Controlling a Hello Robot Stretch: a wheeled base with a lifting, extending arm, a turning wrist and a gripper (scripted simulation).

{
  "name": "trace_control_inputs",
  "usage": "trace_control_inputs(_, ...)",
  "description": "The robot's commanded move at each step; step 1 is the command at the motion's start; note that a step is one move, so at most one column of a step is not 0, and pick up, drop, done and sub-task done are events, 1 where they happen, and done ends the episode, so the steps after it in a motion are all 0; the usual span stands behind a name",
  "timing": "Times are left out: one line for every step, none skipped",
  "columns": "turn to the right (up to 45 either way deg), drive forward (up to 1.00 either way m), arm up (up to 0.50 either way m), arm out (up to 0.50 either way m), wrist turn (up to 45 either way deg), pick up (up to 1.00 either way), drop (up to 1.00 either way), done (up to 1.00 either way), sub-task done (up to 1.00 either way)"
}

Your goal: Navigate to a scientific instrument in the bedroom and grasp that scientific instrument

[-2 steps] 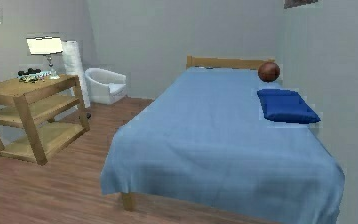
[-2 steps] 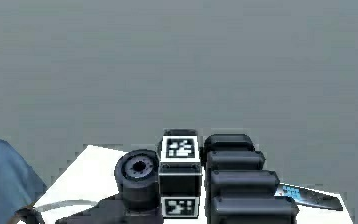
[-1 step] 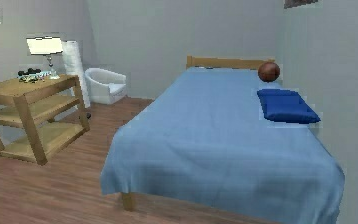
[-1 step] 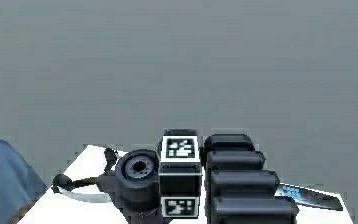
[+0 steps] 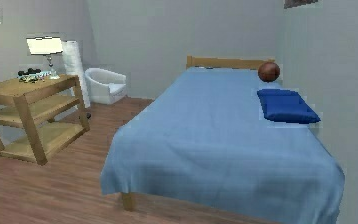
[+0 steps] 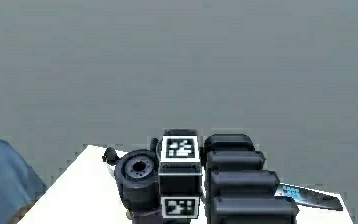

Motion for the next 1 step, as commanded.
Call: trace_control_inputs(0.0,0.0,-0.28,0.0,0.0,0.0,0.0,0.0,0.0)
